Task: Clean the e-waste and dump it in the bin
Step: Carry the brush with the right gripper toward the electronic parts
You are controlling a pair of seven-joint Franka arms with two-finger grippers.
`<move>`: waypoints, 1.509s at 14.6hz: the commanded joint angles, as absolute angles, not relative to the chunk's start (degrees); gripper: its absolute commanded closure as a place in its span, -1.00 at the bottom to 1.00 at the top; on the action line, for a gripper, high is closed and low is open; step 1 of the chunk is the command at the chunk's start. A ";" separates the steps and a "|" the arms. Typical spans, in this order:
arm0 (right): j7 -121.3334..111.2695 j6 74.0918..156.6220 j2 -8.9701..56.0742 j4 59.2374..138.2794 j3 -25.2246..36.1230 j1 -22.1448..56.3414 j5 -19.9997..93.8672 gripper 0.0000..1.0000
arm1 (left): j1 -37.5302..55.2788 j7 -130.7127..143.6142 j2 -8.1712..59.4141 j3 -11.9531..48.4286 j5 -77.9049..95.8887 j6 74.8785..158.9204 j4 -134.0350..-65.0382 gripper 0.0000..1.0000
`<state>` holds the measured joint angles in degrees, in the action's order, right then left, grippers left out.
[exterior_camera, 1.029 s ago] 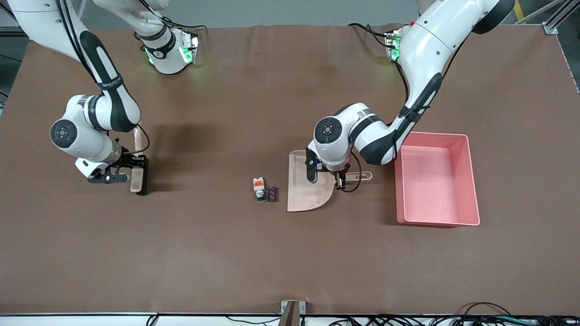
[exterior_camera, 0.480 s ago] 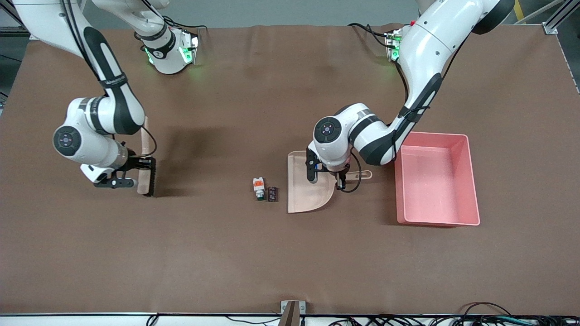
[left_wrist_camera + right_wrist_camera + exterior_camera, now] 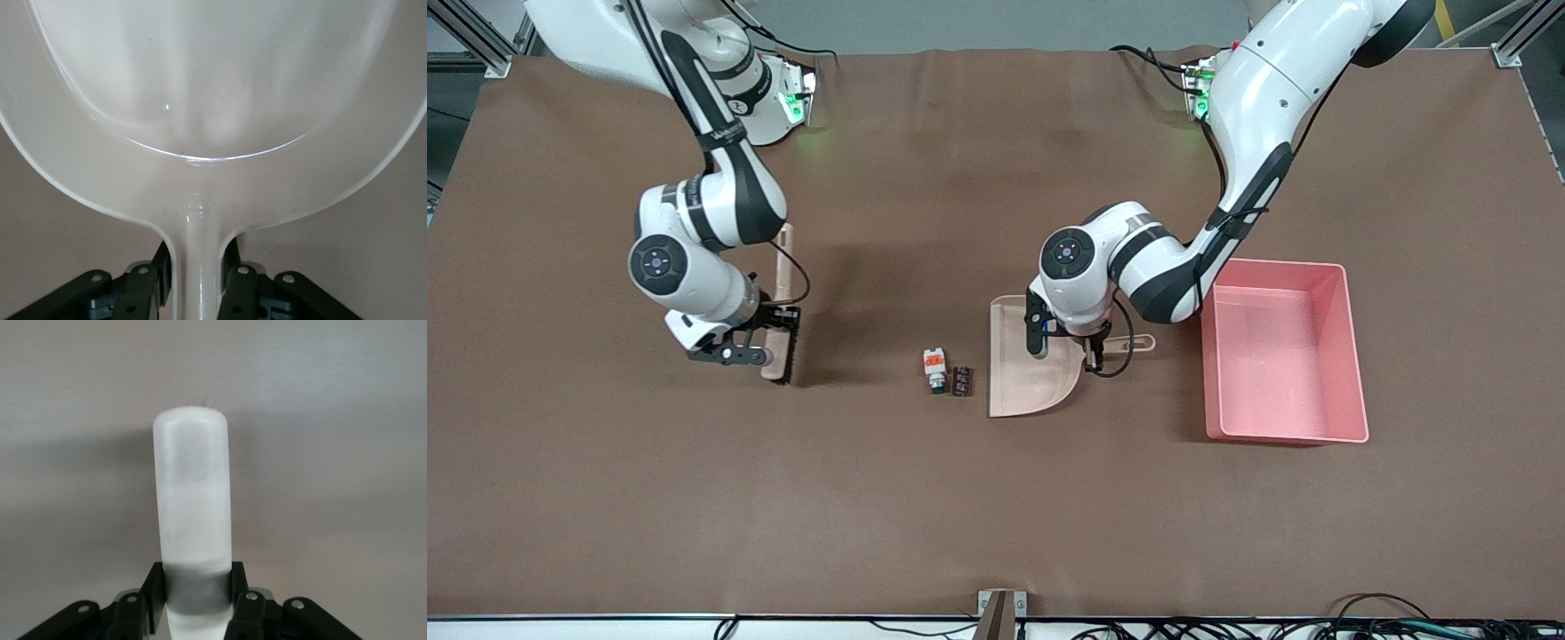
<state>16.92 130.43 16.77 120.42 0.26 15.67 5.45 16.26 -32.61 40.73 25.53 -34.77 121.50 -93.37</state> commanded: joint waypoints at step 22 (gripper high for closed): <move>24.43 139.13 31.72 107.32 0.79 31.29 15.12 0.99 | 20.74 -33.49 45.18 24.87 -37.71 114.26 -85.08 0.97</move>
